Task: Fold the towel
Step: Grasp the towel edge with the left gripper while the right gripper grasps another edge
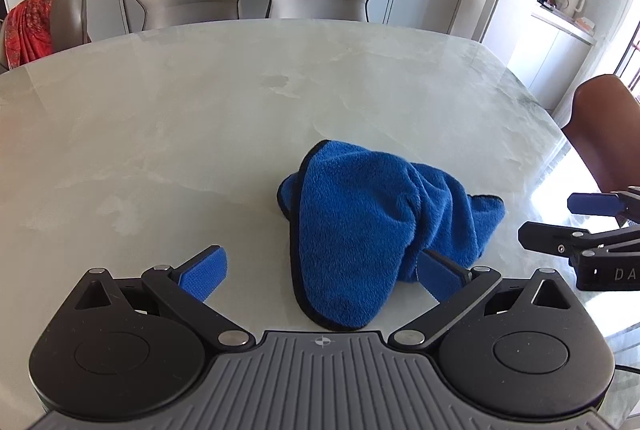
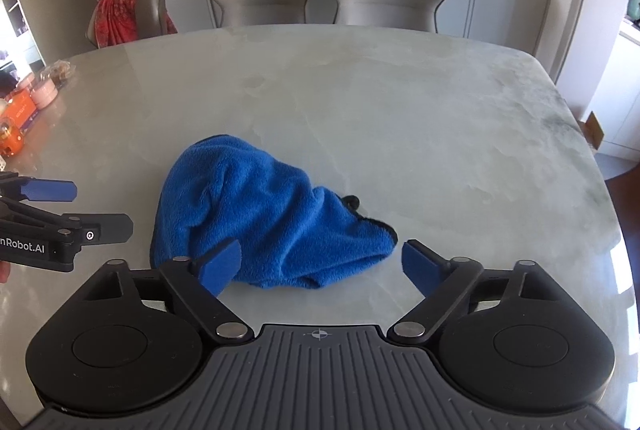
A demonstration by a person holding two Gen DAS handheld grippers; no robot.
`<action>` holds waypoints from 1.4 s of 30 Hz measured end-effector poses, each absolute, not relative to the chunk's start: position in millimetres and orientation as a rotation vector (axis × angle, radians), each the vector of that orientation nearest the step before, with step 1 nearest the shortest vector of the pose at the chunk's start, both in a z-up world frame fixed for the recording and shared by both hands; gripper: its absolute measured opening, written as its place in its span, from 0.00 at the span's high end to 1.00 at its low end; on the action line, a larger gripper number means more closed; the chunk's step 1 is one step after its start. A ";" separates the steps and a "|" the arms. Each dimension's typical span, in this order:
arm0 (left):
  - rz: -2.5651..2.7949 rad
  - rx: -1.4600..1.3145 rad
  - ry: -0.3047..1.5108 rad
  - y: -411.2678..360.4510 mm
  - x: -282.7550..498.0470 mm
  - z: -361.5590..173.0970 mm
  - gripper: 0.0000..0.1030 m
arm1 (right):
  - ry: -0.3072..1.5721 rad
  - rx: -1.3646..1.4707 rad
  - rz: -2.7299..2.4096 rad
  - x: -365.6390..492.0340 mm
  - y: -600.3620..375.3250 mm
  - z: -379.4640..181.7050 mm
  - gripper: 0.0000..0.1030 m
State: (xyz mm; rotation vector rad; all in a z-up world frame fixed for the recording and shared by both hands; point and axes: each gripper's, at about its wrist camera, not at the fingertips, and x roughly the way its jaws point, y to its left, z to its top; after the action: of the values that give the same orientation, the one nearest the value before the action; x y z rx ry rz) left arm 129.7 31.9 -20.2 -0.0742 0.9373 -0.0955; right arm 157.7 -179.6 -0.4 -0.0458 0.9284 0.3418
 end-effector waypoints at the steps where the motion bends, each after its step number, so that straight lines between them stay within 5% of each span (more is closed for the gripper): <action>1: -0.096 -0.079 0.948 33.2 134.0 -22.0 0.00 | 0.931 -0.044 0.348 162.1 -179.3 -0.9 0.24; 9: -0.099 -0.135 0.982 47.0 154.6 -36.4 0.00 | 0.959 -0.049 0.397 199.0 -171.8 -9.9 0.29; 17: -0.144 -0.254 0.996 63.0 172.4 -55.5 0.06 | 0.985 -0.029 0.478 228.8 -162.9 -23.3 0.51; 27: -0.160 -0.303 1.037 69.2 186.2 -78.3 0.06 | 1.024 0.026 0.490 263.7 -156.9 -48.0 0.51; 34: -0.230 -0.314 1.014 66.5 187.7 -80.6 0.06 | 1.052 0.053 0.521 277.5 -154.2 -64.9 0.64; 42: -0.330 -0.335 1.026 66.6 189.8 -81.5 0.15 | 1.104 0.090 0.512 273.7 -159.3 -84.7 0.64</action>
State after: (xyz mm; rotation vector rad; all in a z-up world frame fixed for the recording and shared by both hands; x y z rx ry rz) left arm 189.8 66.6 -81.5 -0.3349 1.0258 -0.3301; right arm 273.7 -159.3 -84.7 0.0896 1.1035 0.5124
